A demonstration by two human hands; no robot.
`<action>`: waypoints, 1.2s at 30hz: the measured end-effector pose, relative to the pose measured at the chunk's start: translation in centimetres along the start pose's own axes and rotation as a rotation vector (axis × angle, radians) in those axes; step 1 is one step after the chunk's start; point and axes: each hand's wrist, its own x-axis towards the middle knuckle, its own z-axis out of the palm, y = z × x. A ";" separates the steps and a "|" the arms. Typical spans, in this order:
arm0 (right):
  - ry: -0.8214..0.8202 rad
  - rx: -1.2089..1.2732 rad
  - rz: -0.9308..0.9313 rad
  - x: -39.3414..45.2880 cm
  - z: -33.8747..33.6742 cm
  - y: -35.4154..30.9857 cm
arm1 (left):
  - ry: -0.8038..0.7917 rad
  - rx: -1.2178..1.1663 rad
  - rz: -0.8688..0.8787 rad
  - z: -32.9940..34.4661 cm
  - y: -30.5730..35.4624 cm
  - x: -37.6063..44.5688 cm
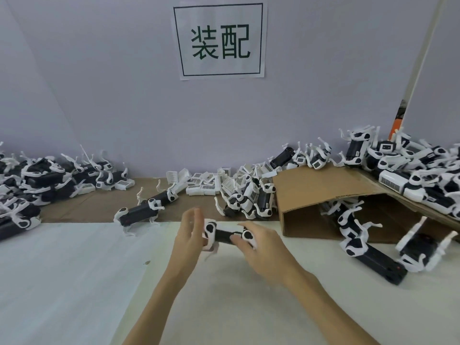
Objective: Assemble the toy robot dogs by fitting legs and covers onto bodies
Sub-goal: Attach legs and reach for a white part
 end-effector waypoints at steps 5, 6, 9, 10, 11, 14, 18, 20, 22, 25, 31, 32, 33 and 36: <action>0.318 1.331 0.286 5.2 -10.6 0.6 | 0.219 -0.027 0.006 -1.2 -0.2 0.9; 0.363 1.564 0.283 5.6 -12.7 1.0 | 0.258 0.024 0.035 -1.4 -0.5 0.9; 0.198 1.584 0.296 5.4 -14.4 1.7 | 0.356 0.231 0.115 -2.5 -1.7 1.8; 0.107 1.497 0.316 4.9 -13.3 1.8 | 0.383 0.325 0.129 -3.0 -2.1 2.2; 0.025 1.422 0.334 4.1 -11.6 1.8 | 0.403 0.423 0.131 -3.5 -2.6 2.6; -0.056 1.380 0.468 1.5 -5.7 1.9 | 0.427 0.605 0.061 -4.8 -3.9 2.9; -0.049 1.403 0.617 -0.5 -0.3 1.7 | 0.469 0.747 0.041 -6.2 -5.4 2.9; -0.074 1.420 0.621 -0.8 0.7 1.8 | 0.510 0.807 0.032 -6.6 -5.9 3.1; -0.094 1.460 0.595 -0.8 0.7 1.9 | 0.560 0.865 0.008 -7.1 -5.8 4.1; -0.109 1.462 0.562 -1.0 0.4 2.0 | 0.528 0.985 -0.135 -9.2 -4.7 6.8; -0.084 1.449 0.573 -0.8 0.5 2.3 | 0.225 1.001 -0.200 -15.4 -3.6 11.7; -0.083 1.454 0.580 -0.8 0.6 2.4 | 0.238 0.981 -0.155 -15.6 -3.8 11.6; -0.084 1.460 0.585 -0.7 0.6 2.4 | 0.265 0.964 -0.120 -15.4 -4.0 11.5; -0.092 1.468 0.595 -0.6 0.7 2.6 | 0.287 0.873 -0.021 -13.4 -4.1 10.1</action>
